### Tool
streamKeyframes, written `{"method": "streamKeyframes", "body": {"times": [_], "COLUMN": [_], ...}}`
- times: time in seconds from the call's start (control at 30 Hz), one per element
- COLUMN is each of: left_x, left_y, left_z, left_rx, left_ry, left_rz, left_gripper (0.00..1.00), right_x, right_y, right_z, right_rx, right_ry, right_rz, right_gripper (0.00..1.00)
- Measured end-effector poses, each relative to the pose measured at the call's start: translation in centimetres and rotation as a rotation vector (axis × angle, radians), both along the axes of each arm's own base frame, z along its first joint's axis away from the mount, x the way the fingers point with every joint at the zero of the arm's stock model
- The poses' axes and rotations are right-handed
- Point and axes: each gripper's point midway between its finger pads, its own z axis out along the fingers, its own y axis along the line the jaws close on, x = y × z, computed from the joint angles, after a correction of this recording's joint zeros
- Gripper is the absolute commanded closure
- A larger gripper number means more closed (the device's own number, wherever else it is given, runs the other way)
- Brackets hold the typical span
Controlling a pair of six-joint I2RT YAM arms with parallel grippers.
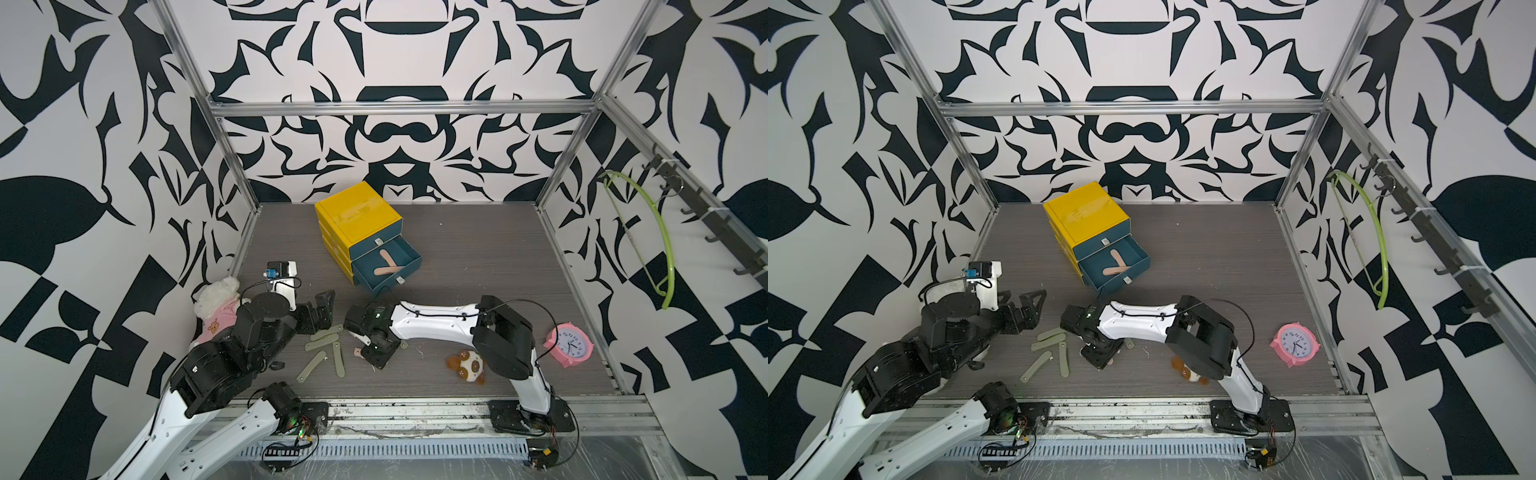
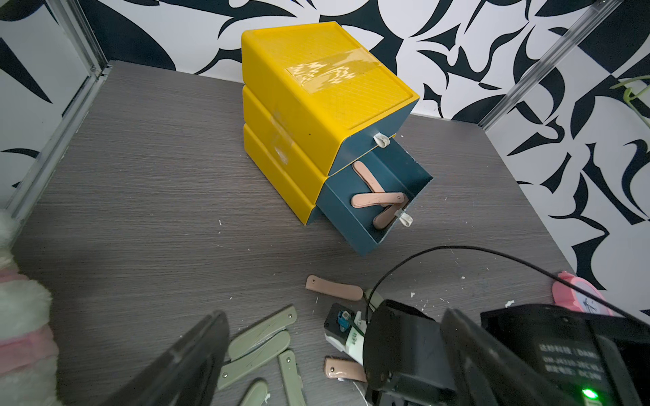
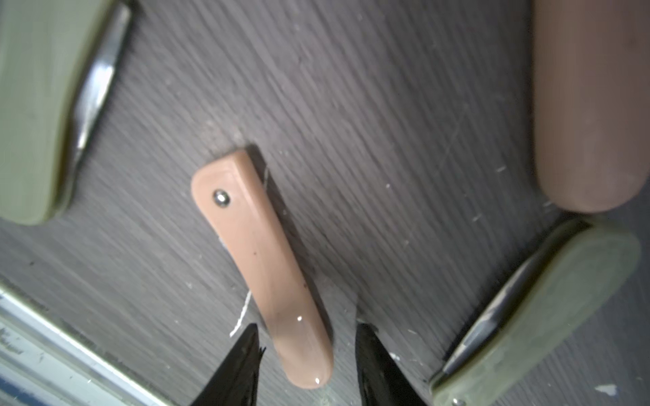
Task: Place the fruit knives into the drawer by color
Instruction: Pick up the fruit knife from the center of the board, then place the fruit knife in the drawer.
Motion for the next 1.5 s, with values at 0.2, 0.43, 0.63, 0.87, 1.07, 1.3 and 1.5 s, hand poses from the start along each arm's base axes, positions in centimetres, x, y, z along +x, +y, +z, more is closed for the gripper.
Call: {"method": "streamKeyframes", "body": {"times": [0.2, 0.43, 0.63, 0.87, 1.07, 1.3, 1.5], "left_x": [-0.1, -0.1, -0.1, 0.1, 0.2, 0.3, 0.4], "left_y": [0.2, 0.2, 0.2, 0.1, -0.1, -0.2, -0.5], "left_z": [-0.1, -0.8, -0.8, -1.3, -2.2, -3.5, -4.8], "left_rx": [0.004, 0.019, 0.021, 0.031, 0.042, 0.041, 0.035], "left_ry": [0.001, 0.015, 0.017, 0.028, 0.049, 0.072, 0.098], "left_rz": [0.004, 0.005, 0.006, 0.006, 0.010, 0.020, 0.025], "left_gripper": [0.01, 0.01, 0.01, 0.01, 0.01, 0.01, 0.01], "right_x": [0.0, -0.3, -0.3, -0.5, 0.1, 1.7, 8.4], "right_y": [-0.1, -0.1, -0.1, -0.2, 0.6, -0.9, -4.9], "right_z": [-0.1, -0.3, -0.1, 0.6, 5.6, 15.3, 21.8], "right_rx": [-0.016, -0.014, 0.019, 0.098, 0.281, 0.541, 0.700], "right_ry": [-0.016, -0.031, -0.043, -0.073, -0.157, -0.310, -0.405], "right_rz": [0.014, 0.022, 0.019, 0.015, -0.027, -0.140, -0.423], "right_gripper": [0.62, 0.77, 0.91, 0.99, 1.00, 1.00, 1.00]}}
